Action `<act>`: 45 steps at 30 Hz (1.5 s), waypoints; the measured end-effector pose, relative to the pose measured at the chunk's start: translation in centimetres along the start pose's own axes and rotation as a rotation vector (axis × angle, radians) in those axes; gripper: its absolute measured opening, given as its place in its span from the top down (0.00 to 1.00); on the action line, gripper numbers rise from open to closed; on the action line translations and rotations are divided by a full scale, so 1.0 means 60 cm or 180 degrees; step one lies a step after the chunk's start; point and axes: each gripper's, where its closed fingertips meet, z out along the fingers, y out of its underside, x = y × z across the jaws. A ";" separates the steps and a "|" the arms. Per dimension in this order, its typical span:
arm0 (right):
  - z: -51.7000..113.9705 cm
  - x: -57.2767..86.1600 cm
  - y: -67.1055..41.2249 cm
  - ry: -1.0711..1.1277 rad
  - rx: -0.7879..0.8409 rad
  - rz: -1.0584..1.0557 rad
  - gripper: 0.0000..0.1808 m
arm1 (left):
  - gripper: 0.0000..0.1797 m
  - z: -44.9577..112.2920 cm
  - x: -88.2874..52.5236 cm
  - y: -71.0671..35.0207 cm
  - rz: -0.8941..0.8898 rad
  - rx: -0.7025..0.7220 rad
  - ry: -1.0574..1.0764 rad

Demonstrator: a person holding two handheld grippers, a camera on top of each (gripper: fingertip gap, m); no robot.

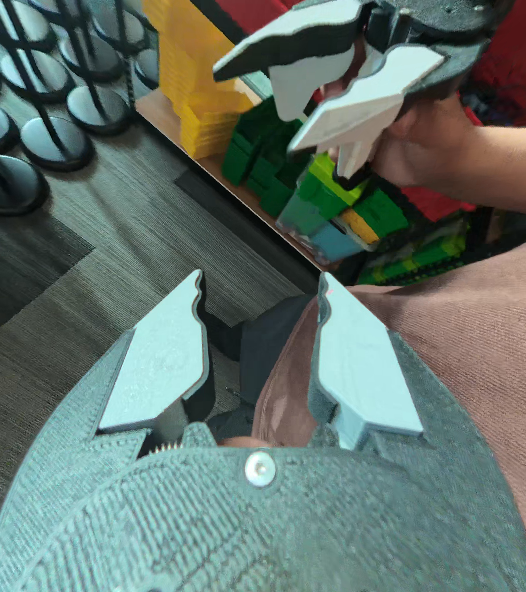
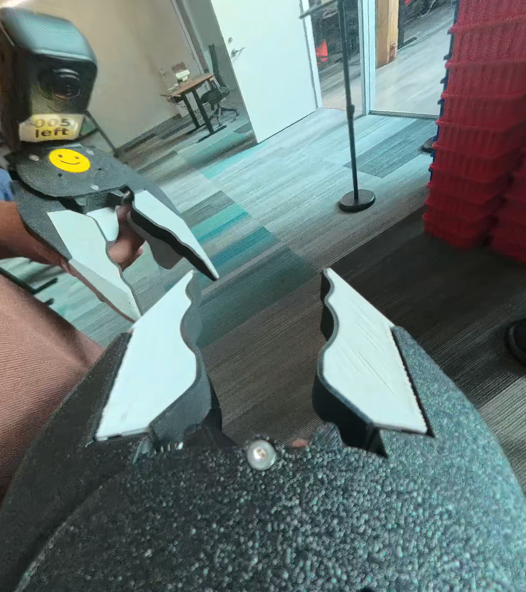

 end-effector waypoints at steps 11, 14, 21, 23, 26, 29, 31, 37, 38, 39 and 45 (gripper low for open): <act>0.371 0.229 -0.212 -0.0662 -0.0327 -0.0252 0.59 | 0.53 -0.051 -0.414 -0.067 -0.0946 0.0593 -0.0601; 0.519 0.257 -0.224 -0.0757 -0.0412 0.0045 0.58 | 0.50 -0.094 -0.570 -0.075 -0.1143 0.0763 -0.0739; 0.831 0.326 -0.348 -0.0831 -0.0488 0.0595 0.60 | 0.47 -0.333 -0.945 -0.174 -0.0784 0.0981 -0.1098; 0.918 0.356 -0.388 -0.0802 -0.0527 0.0495 0.59 | 0.45 -0.420 -1.069 -0.201 -0.0731 0.1003 -0.1413; 1.053 0.387 -0.445 -0.0929 -0.0464 0.0368 0.59 | 0.45 -0.571 -1.253 -0.248 -0.0848 0.1344 -0.2054; 1.204 0.422 -0.484 -0.1147 -0.0506 0.0238 0.58 | 0.43 -0.715 -1.422 -0.279 -0.0916 0.1650 -0.2623; 1.310 0.444 -0.517 -0.1352 -0.0474 0.0138 0.58 | 0.44 -0.798 -1.530 -0.285 -0.0910 0.1704 -0.2950; 1.623 0.507 -0.641 -0.1996 -0.0560 0.0048 0.58 | 0.42 -1.030 -1.808 -0.316 -0.1269 0.1808 -0.3368; 1.660 0.508 -0.679 -0.2159 -0.0523 0.0066 0.59 | 0.38 -1.067 -1.847 -0.332 -0.1259 0.1837 -0.3327; 1.698 0.511 -0.713 -0.2244 -0.0502 -0.0002 0.60 | 0.37 -1.105 -1.886 -0.345 -0.1229 0.1848 -0.3331; 1.895 0.532 -0.885 -0.2358 -0.0413 -0.0686 0.57 | 0.32 -1.270 -2.145 -0.398 -0.1027 0.1752 -0.3272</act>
